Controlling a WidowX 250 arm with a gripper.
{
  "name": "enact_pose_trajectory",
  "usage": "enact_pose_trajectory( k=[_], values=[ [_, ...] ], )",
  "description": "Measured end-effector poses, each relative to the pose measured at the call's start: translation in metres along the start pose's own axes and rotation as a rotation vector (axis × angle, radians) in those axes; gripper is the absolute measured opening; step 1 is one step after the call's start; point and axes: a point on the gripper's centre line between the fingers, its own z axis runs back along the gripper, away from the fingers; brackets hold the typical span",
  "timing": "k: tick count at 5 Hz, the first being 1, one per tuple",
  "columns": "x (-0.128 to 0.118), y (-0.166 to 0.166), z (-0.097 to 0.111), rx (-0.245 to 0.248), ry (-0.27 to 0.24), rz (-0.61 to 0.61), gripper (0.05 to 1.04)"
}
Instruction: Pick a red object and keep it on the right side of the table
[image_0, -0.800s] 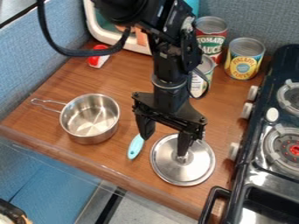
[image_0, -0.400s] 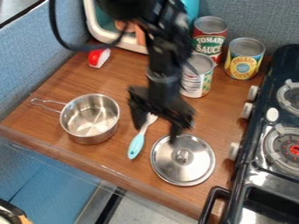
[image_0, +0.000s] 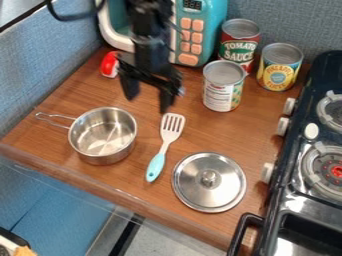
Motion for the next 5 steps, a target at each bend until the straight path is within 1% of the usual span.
enact_pose_trajectory(
  k=[1, 2, 3, 4, 5],
  values=[
    [0.018, 0.041, 0.0, -0.009, -0.047, -0.08, 1.001],
    [0.03, 0.078, -0.003, -0.016, -0.071, -0.073, 1.001],
    [0.045, 0.108, -0.014, -0.033, -0.074, -0.045, 1.001],
    [0.067, 0.123, -0.025, -0.04, -0.076, -0.034, 1.001],
    [0.086, 0.134, -0.034, -0.021, -0.076, -0.028, 1.001]
  ],
)
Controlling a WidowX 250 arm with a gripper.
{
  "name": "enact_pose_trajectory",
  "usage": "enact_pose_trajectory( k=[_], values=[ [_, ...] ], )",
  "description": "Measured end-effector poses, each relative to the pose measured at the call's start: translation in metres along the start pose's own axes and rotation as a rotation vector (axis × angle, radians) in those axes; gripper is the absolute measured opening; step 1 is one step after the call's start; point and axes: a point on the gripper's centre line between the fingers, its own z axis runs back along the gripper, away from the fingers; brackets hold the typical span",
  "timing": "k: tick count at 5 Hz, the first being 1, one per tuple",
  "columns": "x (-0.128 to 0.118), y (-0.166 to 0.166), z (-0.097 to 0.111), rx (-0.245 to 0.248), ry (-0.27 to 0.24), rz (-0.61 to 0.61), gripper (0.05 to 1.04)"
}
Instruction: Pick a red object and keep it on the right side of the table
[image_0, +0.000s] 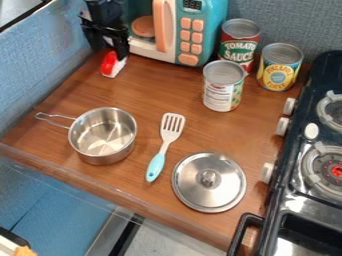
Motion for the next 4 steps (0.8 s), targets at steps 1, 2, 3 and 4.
enact_pose_trajectory(
  k=[1, 2, 3, 4],
  values=[
    [0.01, 0.005, -0.012, 0.006, 0.022, -0.001, 1.001],
    [0.008, 0.008, -0.03, 0.01, 0.065, 0.01, 1.001],
    [0.006, 0.007, -0.036, 0.022, 0.075, 0.023, 0.943],
    [0.0, -0.001, -0.047, 0.018, 0.092, 0.032, 0.66]
  ],
)
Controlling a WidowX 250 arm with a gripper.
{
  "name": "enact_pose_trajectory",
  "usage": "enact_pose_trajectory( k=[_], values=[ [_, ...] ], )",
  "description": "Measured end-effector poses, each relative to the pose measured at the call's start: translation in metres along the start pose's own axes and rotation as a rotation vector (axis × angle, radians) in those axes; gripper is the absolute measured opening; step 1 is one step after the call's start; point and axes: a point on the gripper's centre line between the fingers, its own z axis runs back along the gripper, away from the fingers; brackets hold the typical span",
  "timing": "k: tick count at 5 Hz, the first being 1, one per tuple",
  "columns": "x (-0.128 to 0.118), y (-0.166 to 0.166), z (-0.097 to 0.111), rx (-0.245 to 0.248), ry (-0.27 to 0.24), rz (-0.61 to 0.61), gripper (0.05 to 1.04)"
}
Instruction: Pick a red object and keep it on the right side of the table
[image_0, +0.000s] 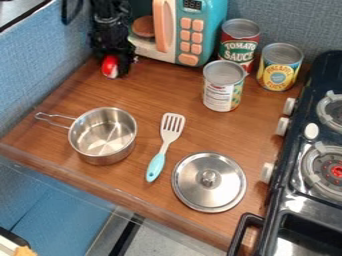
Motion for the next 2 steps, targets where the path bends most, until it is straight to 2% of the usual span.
enact_pose_trajectory(
  k=[1, 2],
  values=[
    [-0.002, -0.002, 0.001, 0.006, -0.004, 0.018, 0.583],
    [-0.008, -0.015, 0.016, 0.005, -0.01, 0.037, 0.582]
  ],
)
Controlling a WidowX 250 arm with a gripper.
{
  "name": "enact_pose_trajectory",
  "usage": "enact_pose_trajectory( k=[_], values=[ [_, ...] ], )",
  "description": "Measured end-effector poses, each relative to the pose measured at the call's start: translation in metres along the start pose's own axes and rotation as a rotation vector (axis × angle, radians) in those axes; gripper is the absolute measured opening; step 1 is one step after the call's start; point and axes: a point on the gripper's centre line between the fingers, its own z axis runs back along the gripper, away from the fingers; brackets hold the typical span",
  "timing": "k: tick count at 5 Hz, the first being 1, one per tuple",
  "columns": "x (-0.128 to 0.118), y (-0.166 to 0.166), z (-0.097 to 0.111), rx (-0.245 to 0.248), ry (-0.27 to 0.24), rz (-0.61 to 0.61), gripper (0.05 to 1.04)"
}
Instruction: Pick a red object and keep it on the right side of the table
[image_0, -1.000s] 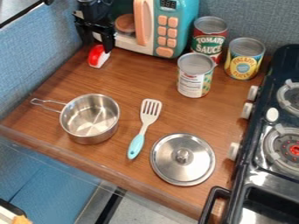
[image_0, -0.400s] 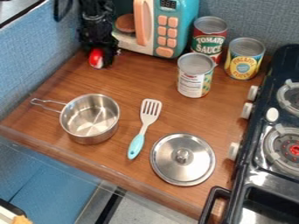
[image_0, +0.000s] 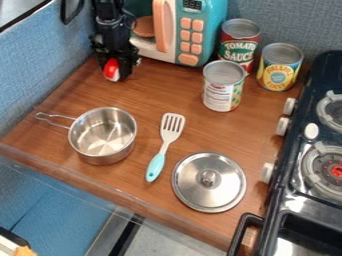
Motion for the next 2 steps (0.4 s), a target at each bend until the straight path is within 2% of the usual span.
enact_pose_trajectory(
  k=[1, 2],
  values=[
    [0.001, -0.027, 0.046, 0.012, -0.076, 0.032, 0.582],
    [-0.017, -0.072, 0.061, -0.039, -0.084, 0.066, 0.582]
  ],
)
